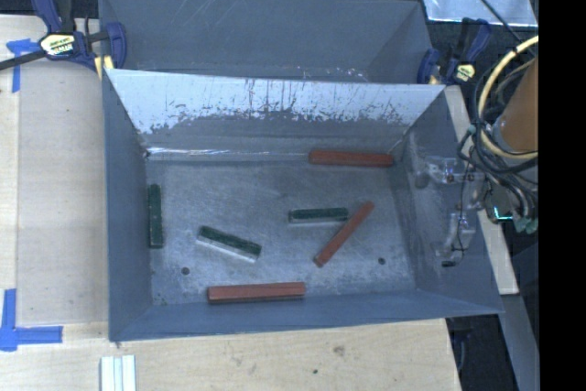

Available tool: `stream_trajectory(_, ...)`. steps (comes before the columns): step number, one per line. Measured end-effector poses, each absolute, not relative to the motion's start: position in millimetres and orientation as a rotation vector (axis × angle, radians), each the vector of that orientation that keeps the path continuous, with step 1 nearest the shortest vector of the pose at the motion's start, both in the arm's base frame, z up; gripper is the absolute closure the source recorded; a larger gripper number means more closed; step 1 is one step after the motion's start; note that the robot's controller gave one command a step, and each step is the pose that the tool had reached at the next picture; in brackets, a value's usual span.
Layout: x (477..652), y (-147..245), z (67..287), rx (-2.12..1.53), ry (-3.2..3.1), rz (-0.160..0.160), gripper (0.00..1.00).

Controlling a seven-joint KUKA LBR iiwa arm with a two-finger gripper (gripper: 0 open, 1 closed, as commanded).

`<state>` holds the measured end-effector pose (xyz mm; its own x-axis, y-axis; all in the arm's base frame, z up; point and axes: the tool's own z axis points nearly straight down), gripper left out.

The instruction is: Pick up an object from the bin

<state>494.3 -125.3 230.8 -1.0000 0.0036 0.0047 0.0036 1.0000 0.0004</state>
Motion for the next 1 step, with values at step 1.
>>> stream_trajectory(1, 496.1, -124.7, 235.0, -0.001, -3.145, 0.002, 0.00)
